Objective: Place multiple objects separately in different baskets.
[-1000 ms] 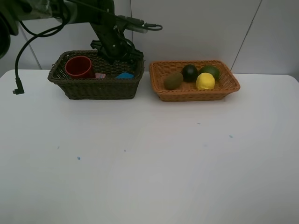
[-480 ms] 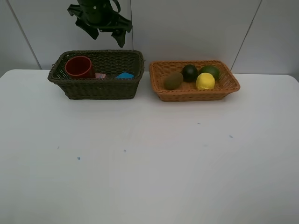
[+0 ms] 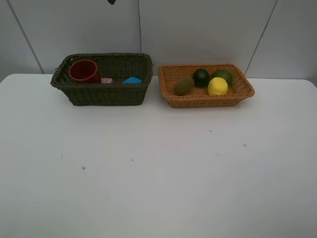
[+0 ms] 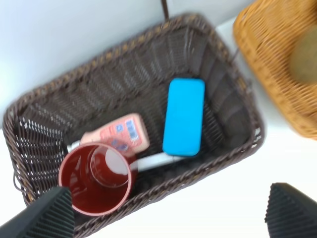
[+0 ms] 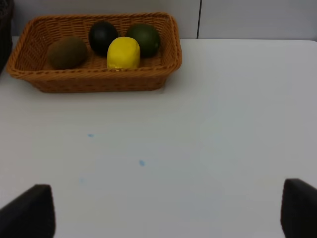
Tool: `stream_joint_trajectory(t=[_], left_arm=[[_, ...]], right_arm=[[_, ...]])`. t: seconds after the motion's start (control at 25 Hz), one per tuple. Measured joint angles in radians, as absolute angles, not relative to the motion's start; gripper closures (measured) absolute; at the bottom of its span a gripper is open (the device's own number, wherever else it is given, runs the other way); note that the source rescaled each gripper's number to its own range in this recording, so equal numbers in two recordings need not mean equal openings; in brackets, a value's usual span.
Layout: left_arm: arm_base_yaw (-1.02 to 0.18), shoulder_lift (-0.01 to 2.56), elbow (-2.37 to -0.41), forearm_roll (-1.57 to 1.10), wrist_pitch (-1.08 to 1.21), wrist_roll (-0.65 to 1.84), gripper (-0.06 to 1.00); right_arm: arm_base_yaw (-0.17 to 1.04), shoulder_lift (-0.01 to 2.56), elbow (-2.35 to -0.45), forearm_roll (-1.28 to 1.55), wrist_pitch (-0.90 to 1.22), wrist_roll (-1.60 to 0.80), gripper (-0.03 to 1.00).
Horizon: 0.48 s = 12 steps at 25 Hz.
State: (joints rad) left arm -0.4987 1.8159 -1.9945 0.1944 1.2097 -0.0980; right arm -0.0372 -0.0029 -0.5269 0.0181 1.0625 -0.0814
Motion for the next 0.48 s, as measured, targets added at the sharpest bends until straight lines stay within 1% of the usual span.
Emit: stream_joint_trajectory(t=[0.2, 0.48], left_arm=[[-0.543, 1.649, -1.888, 0.198, 1.211, -0.098, -0.05], [-0.561, 1.374, -1.613, 0.201, 1.218, -0.098, -0.05]], right_arm=[[-0.037, -0.003, -0.527, 0.018, 1.062, -0.081, -0.03], [-0.037, -0.003, -0.527, 0.018, 1.062, -0.081, -0.03]])
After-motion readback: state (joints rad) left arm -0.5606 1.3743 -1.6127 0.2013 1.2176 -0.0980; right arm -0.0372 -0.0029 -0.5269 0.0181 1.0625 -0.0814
